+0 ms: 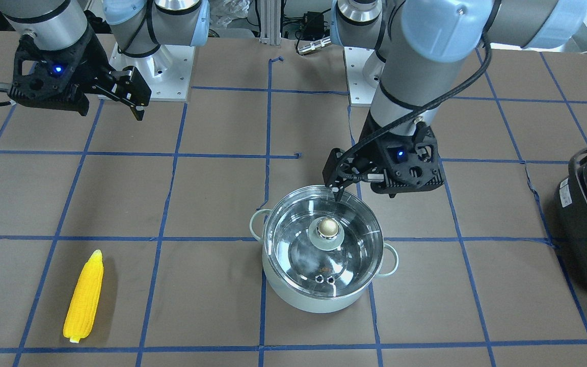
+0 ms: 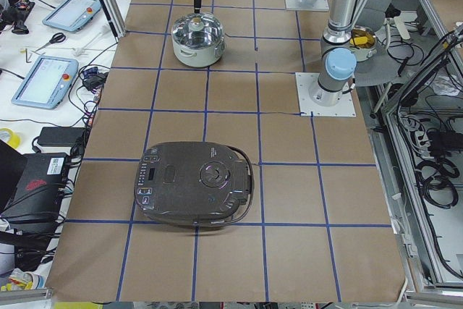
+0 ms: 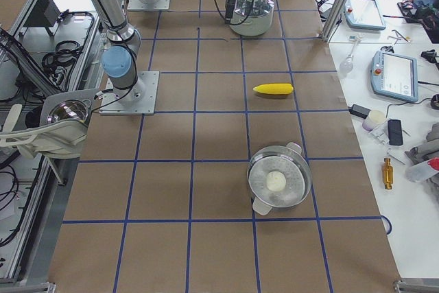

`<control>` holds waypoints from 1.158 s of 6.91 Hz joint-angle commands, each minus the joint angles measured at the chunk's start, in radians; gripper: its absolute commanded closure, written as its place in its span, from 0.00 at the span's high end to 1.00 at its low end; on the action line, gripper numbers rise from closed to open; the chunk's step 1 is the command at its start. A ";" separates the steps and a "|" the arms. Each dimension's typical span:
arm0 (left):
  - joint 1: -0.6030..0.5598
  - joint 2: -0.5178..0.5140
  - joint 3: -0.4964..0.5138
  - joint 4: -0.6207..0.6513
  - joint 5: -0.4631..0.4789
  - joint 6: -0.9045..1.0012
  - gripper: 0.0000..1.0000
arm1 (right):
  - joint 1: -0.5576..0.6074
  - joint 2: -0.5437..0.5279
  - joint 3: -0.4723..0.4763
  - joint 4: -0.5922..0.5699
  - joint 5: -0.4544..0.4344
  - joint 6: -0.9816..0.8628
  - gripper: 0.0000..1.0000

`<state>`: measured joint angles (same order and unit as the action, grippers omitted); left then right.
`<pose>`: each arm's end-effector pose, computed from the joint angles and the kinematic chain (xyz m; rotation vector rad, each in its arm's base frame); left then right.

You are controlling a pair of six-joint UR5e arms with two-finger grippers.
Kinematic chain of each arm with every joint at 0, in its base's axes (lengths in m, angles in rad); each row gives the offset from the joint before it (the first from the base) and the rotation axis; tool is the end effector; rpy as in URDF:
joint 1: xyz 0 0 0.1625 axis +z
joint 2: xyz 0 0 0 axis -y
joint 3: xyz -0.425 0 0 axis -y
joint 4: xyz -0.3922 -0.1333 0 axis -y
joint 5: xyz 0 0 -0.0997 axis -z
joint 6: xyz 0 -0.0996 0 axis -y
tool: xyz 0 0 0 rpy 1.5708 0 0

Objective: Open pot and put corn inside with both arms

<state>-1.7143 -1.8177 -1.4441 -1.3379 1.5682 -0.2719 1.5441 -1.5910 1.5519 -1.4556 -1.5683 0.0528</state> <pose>-0.2185 -0.5782 0.4398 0.1994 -3.1047 0.1709 0.1208 -0.4785 0.4959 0.1248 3.1353 0.1195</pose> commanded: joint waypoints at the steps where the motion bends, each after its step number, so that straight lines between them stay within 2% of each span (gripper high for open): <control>1: -0.028 -0.080 -0.012 0.072 0.023 -0.043 1.00 | -0.012 0.020 0.011 -0.015 -0.060 0.002 1.00; 2: -0.028 -0.101 -0.024 0.097 0.024 -0.059 1.00 | -0.018 0.038 0.004 -0.055 -0.097 -0.001 1.00; 3: -0.028 -0.118 -0.027 0.133 0.015 -0.069 1.00 | -0.045 0.075 0.013 -0.131 -0.096 -0.002 1.00; 5: -0.045 -0.153 -0.032 0.137 0.013 -0.072 1.00 | -0.097 0.173 0.013 -0.331 -0.090 -0.048 1.00; 8: -0.079 -0.178 -0.030 0.114 0.013 -0.067 1.00 | -0.137 0.368 0.014 -0.503 -0.085 -0.108 1.00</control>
<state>-1.7783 -1.9914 -1.4747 -1.2210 1.5812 -0.3416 1.4205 -1.3026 1.5659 -1.8957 -1.6579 -0.0475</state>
